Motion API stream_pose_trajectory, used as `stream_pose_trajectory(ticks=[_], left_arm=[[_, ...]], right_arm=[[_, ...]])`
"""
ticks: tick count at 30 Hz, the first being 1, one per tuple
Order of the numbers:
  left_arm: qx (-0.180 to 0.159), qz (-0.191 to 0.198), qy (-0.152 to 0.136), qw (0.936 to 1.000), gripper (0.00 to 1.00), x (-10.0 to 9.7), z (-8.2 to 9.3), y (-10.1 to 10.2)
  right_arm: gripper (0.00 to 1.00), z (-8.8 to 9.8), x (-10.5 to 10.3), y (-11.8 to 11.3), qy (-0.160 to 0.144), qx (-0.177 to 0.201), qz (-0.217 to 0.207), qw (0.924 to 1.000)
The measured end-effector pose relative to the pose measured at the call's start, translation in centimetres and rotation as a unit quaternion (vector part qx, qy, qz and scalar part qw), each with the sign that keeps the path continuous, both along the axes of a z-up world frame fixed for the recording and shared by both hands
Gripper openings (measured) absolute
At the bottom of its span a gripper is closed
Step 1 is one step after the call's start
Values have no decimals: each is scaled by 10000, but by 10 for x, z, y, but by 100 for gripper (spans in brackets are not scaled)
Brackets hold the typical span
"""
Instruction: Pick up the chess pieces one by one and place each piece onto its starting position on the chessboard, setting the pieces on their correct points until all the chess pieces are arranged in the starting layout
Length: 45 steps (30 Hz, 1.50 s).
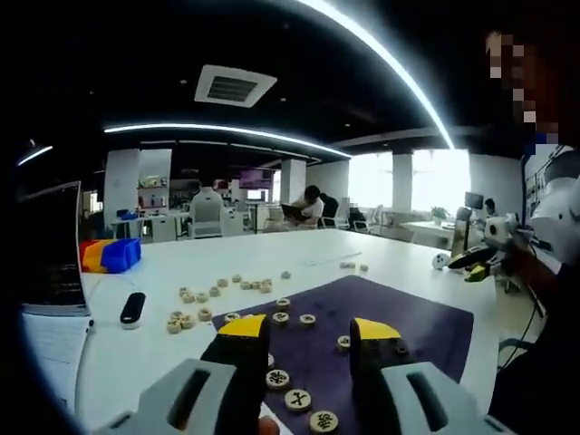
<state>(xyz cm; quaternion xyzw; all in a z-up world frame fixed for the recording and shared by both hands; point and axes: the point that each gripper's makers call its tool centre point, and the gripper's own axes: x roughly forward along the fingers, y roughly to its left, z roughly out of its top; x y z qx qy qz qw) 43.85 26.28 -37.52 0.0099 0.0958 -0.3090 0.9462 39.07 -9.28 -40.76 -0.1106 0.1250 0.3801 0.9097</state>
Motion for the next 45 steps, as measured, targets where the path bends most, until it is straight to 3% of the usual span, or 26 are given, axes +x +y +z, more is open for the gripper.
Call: stream_pose_trajectory(ticks=[6,12,22,27,37,41,45], left_arm=[[48,225,128,9997,36,12,-7,7],[169,250,129,9995,37,24,-7,3],[473,-5,221,9986,37,61,-7,-26],[719,-41,386,9967,38,90,-19,-43],[1190,-610,623,9891,40,149,-35,-99],[1183,-754,710,9876,41,182,-39,-123],[1459,-798,831,9826,41,223,-55,-146]], right_arm=[[41,-2,0,-1,17,16,-18,10000],[41,-3,1,-3,23,13,-45,10000],[41,-8,1,-12,59,75,-157,9998],[41,-10,2,-16,67,96,-196,9997],[41,-14,2,-27,102,150,-316,9993],[41,-15,1,-28,105,186,-347,9992],[41,-16,0,-33,115,198,-394,9990]])
